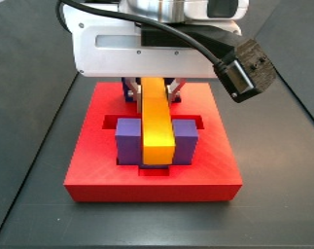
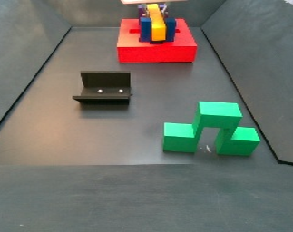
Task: Pick up the yellow object. Move up. Move to above the board. Insert the yellow object.
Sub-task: Insert the yellow object.
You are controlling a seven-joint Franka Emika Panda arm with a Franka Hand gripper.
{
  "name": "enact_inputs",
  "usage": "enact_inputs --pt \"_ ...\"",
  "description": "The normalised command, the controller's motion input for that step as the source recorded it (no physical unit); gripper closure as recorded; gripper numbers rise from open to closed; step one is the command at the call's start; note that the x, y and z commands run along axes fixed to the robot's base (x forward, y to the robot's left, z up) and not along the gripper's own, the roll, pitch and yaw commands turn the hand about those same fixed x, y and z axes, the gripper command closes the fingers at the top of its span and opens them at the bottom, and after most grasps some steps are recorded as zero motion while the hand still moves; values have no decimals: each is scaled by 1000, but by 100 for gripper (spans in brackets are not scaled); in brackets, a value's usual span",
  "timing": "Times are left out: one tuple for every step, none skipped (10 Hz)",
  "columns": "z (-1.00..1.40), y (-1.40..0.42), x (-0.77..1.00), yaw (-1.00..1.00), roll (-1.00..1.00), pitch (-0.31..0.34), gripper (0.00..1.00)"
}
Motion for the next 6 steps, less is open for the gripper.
enact_inputs --pt "-143 -77 0 0 11 0 100" --pt "-171 -89 0 0 34 0 100" --pt "-214 -71 0 0 57 0 100" --pt "-223 -51 0 0 66 0 100" --pt "-217 -34 0 0 77 0 100" --pt "-197 -31 0 0 81 0 100"
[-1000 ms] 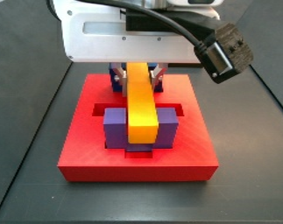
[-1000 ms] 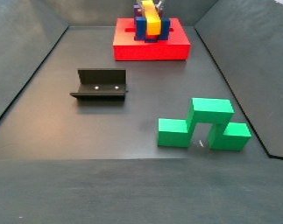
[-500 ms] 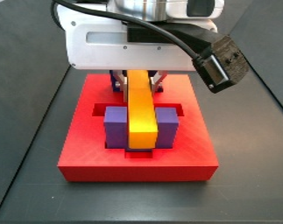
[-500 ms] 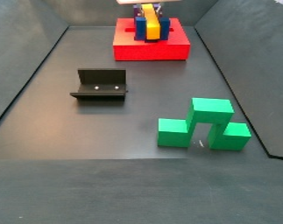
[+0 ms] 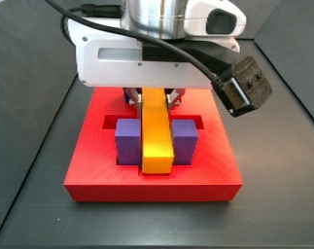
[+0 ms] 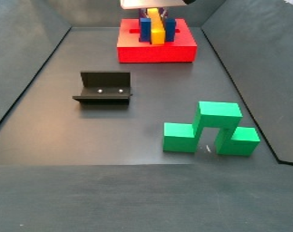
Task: Pick up the yellow object. Move up. Move to above the board. Insert the yellow object.
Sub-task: Insert the yellow object.
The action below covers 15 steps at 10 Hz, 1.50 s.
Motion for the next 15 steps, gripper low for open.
enact_inputs --pt "-183 -17 0 0 74 0 100" --pt "-126 -49 0 0 60 0 100" --pt "-37 -131 0 0 21 0 100" --pt "0 -183 0 0 16 0 100" --pt "0 -151 0 0 16 0 100" --pt "-54 -34 0 0 24 0 100" --pt "-54 20 0 -23 54 0 100" --pt "-34 109 0 -23 71 0 100" --pt "-14 126 0 -20 73 0 100" --pt "0 123 0 0 77 0 100" --pt "-3 11 0 0 73 0 100" --pt "-83 -20 0 0 86 0 100" --pt "-106 -134 0 0 20 0 100" --pt "-126 -191 0 0 14 0 100" --pt "-189 -109 0 0 29 0 100"
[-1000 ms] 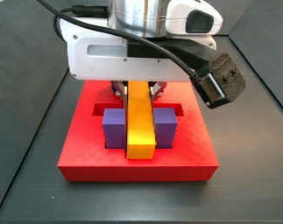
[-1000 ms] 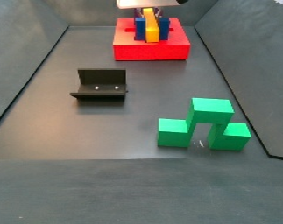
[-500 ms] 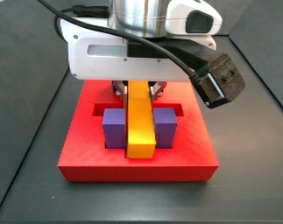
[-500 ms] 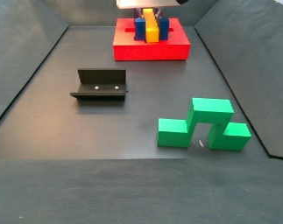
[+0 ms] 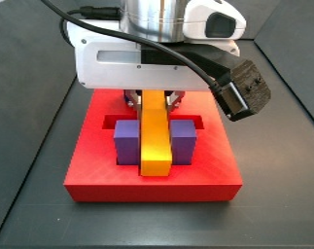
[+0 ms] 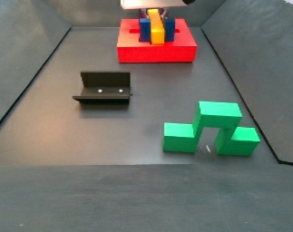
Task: Pick up the yellow object. Move up. Move to above the board. Insert the yellow object.
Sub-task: Insert the yellow object.
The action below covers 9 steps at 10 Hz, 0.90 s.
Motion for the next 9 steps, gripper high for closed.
enact_inputs --pt "-234 0 14 0 27 0 100" --pt "-231 0 46 0 40 0 100" --pt "-220 0 209 0 27 0 100" --pt "-100 0 354 0 19 24 100" --pt "-120 0 286 0 14 9 100" --pt "-126 0 209 0 34 3 100" --pt "-106 0 149 0 34 0 100" --pt "-80 0 100 0 0 0 100" --pt "-151 0 54 0 0 0 100"
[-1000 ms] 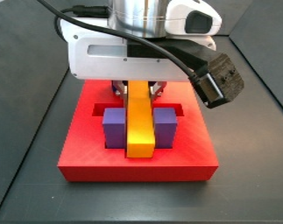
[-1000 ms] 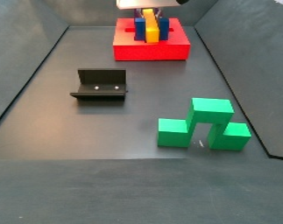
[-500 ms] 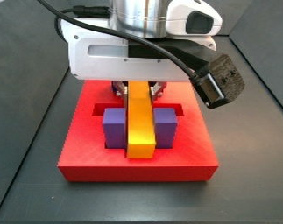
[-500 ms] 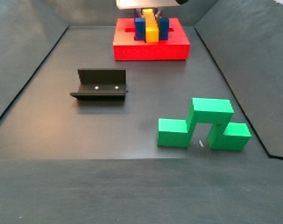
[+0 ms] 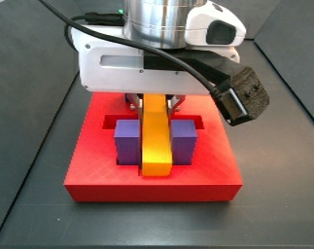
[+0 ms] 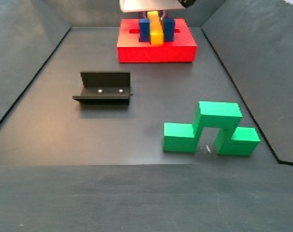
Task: Pick up the yellow object. Move up. Move to above the board. Insert the yellow object.
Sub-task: Insert the yellow object.
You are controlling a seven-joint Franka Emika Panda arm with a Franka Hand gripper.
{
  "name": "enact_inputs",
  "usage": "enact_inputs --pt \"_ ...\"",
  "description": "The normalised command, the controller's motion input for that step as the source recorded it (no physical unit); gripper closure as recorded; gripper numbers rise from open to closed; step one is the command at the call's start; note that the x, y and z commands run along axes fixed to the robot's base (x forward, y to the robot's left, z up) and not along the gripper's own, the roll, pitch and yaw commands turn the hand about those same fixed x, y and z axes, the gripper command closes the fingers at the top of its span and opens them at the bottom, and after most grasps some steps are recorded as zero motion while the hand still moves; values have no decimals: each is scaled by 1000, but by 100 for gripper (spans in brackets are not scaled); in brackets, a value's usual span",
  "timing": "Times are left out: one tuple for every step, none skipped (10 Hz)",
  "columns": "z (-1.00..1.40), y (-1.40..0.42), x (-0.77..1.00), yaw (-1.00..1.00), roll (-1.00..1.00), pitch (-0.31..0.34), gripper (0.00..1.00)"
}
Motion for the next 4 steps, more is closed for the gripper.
enact_inputs --pt "-309 0 0 0 0 0 100" --pt "-466 0 0 0 0 -26 100" --pt "-471 0 0 0 0 -37 100" --pt "0 0 0 0 0 0 100"
